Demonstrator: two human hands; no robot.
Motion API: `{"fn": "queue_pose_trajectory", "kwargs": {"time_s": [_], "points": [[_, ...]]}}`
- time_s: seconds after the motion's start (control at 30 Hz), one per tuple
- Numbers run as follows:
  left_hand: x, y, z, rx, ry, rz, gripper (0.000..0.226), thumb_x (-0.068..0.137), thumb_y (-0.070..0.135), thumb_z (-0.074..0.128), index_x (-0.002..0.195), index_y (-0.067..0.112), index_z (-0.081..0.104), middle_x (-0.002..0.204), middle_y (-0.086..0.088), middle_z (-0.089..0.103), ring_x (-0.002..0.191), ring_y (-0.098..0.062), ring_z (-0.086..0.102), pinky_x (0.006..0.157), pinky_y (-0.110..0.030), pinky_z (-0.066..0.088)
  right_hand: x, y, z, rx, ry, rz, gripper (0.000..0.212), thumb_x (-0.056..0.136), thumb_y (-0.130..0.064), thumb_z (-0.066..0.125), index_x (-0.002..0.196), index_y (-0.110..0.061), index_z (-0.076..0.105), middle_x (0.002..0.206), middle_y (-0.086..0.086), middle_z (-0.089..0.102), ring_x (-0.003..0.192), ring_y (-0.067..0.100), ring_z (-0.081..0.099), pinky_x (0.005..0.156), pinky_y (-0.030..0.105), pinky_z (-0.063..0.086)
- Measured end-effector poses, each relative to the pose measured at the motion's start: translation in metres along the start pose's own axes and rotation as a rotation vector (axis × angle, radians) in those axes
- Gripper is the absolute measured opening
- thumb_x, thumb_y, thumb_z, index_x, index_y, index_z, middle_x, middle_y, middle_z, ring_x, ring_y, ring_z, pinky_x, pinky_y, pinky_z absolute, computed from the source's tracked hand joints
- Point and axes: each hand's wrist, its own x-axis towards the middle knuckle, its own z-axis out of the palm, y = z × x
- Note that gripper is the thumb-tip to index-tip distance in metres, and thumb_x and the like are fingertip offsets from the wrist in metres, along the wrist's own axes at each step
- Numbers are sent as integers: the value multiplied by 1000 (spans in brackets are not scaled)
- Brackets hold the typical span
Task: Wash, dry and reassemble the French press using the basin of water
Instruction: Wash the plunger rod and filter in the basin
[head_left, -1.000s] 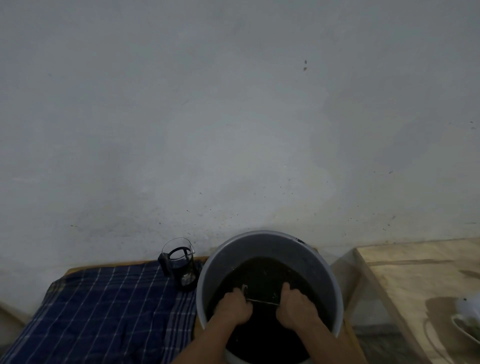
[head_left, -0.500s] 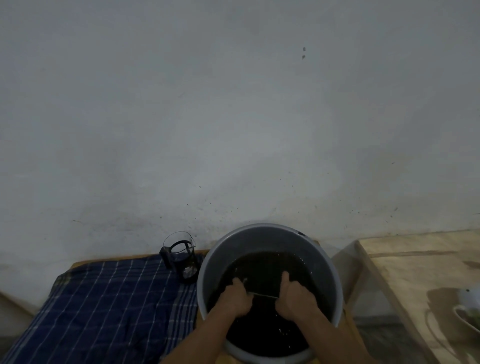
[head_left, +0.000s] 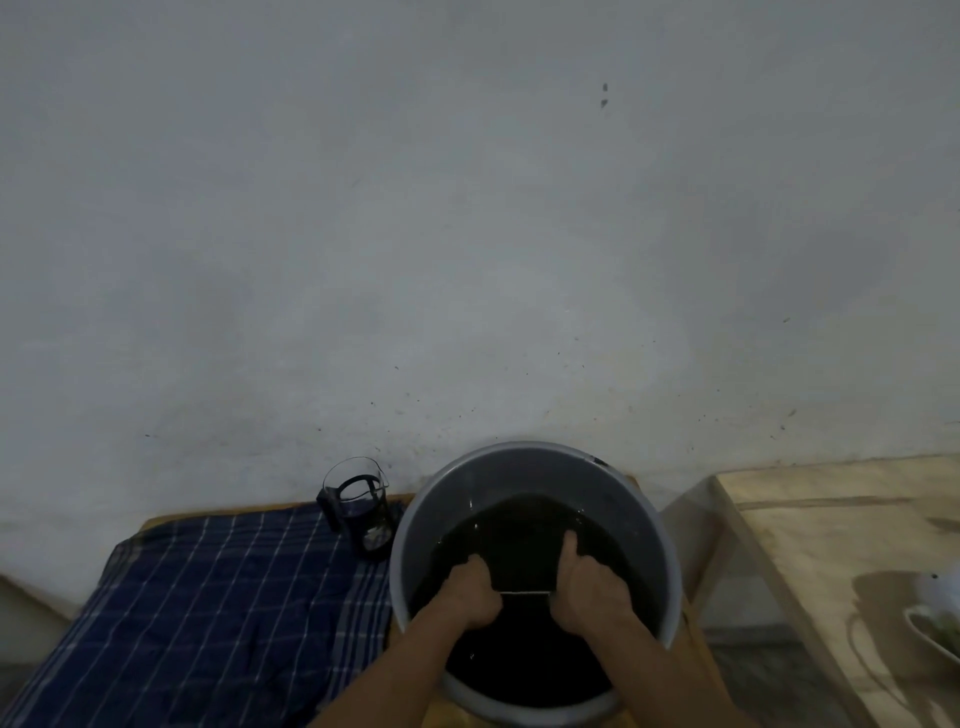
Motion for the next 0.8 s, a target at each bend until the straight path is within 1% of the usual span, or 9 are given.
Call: {"fn": "queue_pose_trajectory", "kwargs": {"time_s": [0.17,0.3,0.33,0.4,0.5,0.57,0.63,0.7,0.8], "points": [[-5,2,4,-56,-196,-108,41,97,22,50,133,6,40,109,-11,55,83,-21,63,70,-31,56,0,-2,-1,-24,4,-14,89,87,-18,61,152,-13,1,142,14,41,126,30,47,102,41,46],[0,-1,3,-15,-32,-7,65,94,23,54,148,9,22,135,-15,47,118,-29,54,95,-36,52,1,0,-3,-51,-82,1,71,87,-26,59,145,-10,22,124,10,56,109,24,60,90,35,52],[0,-1,0,11,12,20,65,94,18,52,149,7,20,137,-17,47,123,-29,52,101,-34,48,1,0,-4,-48,-94,2,68,87,-29,59,144,-10,25,123,10,57,108,23,61,90,34,52],[-2,-2,-2,68,57,28,49,96,12,45,142,1,34,135,-19,50,122,-29,54,102,-32,46,2,-2,-3,-49,-116,-13,71,87,-31,59,146,-12,23,126,10,55,111,24,59,92,34,51],[-3,-2,1,35,6,-18,29,98,18,41,119,2,53,99,-12,64,89,-23,64,85,-34,55,1,-3,-2,-72,-72,-39,73,85,-25,62,144,-16,22,134,13,45,120,28,50,98,39,48],[-5,1,3,44,-53,-52,33,99,33,42,109,6,56,79,-6,61,75,-19,62,69,-30,54,0,-3,-1,-83,-43,-27,70,85,-21,63,141,-16,23,139,14,39,124,30,45,100,40,46],[-2,2,6,39,-101,-68,53,96,51,43,122,6,53,99,-10,64,85,-20,60,75,-30,53,-1,-1,0,-108,-58,-12,65,86,-21,63,139,-14,27,133,14,45,119,28,51,97,39,48],[3,1,9,2,-88,-31,61,95,54,46,133,6,45,128,-14,56,101,-22,59,84,-34,55,0,-1,0,-137,-94,-21,59,87,-21,62,138,-12,33,127,13,53,113,26,57,94,37,51],[6,-2,10,-11,-137,-21,47,101,37,42,134,4,43,125,-16,58,104,-26,62,71,-30,55,3,0,-1,-111,-136,-39,62,87,-20,61,141,-11,31,127,13,53,113,26,57,92,36,51]]}}
